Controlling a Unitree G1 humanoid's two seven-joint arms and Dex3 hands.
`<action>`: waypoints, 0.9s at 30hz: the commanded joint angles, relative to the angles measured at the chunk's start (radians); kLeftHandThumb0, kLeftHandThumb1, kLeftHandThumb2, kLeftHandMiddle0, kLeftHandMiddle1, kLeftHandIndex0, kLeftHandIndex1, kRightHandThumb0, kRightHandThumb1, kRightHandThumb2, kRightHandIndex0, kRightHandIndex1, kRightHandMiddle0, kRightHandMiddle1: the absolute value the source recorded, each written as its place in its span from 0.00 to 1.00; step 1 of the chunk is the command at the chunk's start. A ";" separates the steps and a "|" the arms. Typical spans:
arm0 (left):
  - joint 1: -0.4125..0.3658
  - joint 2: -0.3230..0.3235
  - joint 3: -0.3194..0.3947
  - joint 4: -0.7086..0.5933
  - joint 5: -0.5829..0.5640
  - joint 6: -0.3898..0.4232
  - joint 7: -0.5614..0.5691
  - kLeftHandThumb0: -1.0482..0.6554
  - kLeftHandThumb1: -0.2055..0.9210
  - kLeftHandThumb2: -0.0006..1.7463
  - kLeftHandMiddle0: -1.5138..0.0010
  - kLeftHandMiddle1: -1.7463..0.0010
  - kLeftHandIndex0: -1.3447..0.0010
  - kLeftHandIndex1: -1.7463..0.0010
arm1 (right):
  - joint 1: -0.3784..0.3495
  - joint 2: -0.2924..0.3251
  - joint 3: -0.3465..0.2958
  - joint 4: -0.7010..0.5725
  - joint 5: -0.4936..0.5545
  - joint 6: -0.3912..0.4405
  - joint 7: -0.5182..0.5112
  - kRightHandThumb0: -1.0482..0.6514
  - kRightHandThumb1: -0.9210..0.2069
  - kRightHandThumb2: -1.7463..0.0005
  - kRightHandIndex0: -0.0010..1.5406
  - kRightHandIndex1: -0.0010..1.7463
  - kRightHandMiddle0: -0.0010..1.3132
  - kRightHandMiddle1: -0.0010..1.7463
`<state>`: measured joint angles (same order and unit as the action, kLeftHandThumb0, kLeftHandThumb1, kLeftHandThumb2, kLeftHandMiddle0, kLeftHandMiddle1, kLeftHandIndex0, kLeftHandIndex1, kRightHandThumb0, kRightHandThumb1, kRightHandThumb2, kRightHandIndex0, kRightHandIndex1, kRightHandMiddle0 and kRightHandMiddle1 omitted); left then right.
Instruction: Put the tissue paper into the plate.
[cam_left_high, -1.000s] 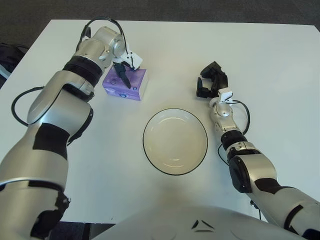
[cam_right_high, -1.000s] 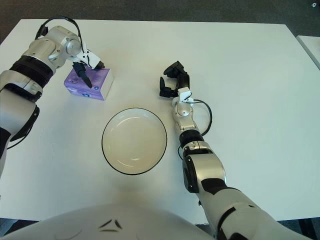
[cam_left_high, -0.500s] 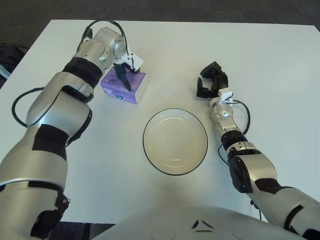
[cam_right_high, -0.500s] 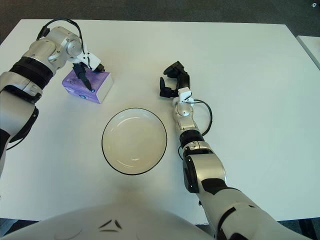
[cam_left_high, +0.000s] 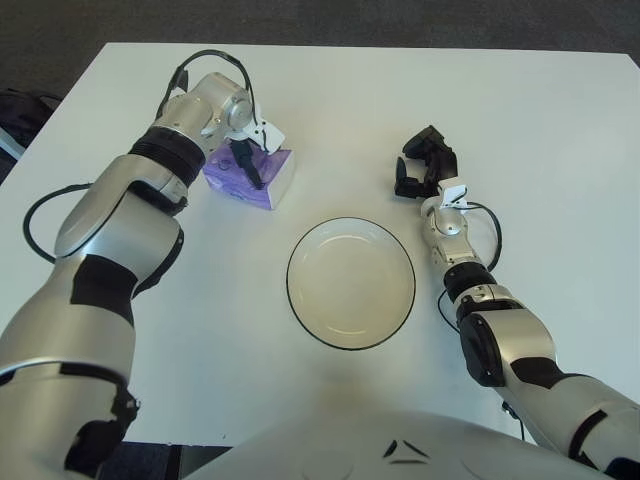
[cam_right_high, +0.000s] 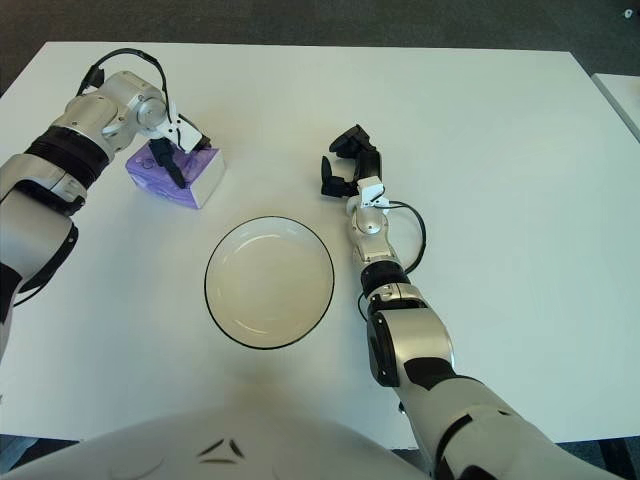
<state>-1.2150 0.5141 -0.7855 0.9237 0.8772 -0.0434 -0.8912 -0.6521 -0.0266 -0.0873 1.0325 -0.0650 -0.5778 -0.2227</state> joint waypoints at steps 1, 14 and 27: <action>0.277 -0.081 -0.184 0.183 0.164 0.003 0.171 0.06 0.99 0.02 1.00 1.00 1.00 0.91 | 0.268 0.005 -0.019 0.204 0.014 0.208 -0.004 0.61 0.57 0.22 0.34 1.00 0.40 1.00; 0.378 -0.207 0.137 0.220 -0.075 0.557 0.519 0.21 1.00 0.27 0.96 0.99 1.00 0.91 | 0.277 -0.005 -0.030 0.194 0.027 0.205 0.017 0.61 0.57 0.22 0.34 1.00 0.40 1.00; 0.378 -0.146 -0.058 0.082 0.091 0.549 0.375 0.29 1.00 0.34 0.92 0.98 1.00 0.80 | 0.281 -0.017 -0.019 0.194 0.013 0.203 0.010 0.61 0.58 0.21 0.36 1.00 0.39 0.99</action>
<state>-1.0853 0.3787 -0.6347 1.0079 0.8476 0.5931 -0.3724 -0.6457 -0.0406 -0.0886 1.0338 -0.0643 -0.5809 -0.2199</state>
